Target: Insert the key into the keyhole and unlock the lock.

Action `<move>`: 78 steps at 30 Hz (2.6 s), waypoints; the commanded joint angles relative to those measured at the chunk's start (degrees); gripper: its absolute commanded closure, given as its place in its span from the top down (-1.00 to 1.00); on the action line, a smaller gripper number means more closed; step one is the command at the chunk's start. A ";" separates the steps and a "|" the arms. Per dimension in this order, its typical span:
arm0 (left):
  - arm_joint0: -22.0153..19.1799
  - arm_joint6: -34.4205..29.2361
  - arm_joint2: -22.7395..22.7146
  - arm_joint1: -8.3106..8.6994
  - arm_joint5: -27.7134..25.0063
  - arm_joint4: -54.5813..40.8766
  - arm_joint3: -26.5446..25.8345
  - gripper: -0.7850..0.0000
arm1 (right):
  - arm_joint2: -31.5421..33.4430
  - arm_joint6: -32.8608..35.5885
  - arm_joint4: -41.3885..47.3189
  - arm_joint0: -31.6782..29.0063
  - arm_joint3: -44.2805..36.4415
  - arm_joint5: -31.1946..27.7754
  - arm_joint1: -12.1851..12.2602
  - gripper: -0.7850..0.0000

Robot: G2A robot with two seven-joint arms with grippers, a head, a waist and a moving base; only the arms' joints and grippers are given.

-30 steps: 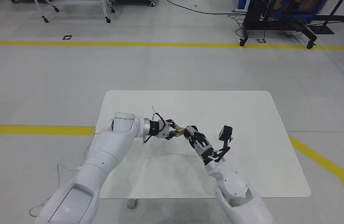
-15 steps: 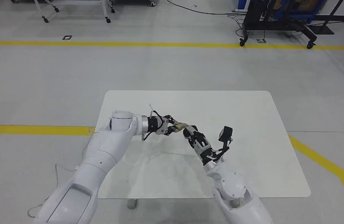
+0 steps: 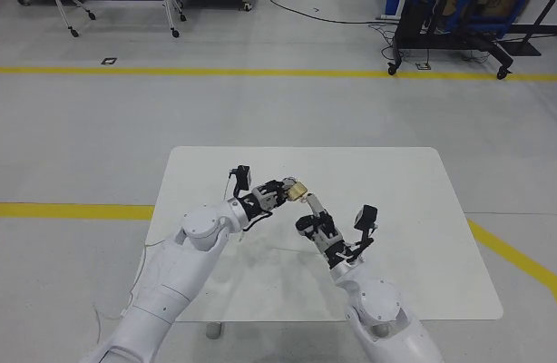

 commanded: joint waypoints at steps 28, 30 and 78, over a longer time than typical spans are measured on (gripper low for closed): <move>0.53 -1.14 0.47 -0.84 -12.53 1.06 3.76 -1.00 | 2.91 14.99 16.01 4.39 8.06 1.42 1.11 -0.49; 0.58 -1.17 0.39 -0.82 -12.55 1.35 3.67 -1.00 | 2.88 14.54 16.25 4.47 8.21 1.02 1.10 -0.55; 1.18 -2.81 -1.22 -0.03 -24.14 13.70 2.47 -1.00 | 15.97 36.65 42.06 5.07 9.65 20.38 4.84 0.29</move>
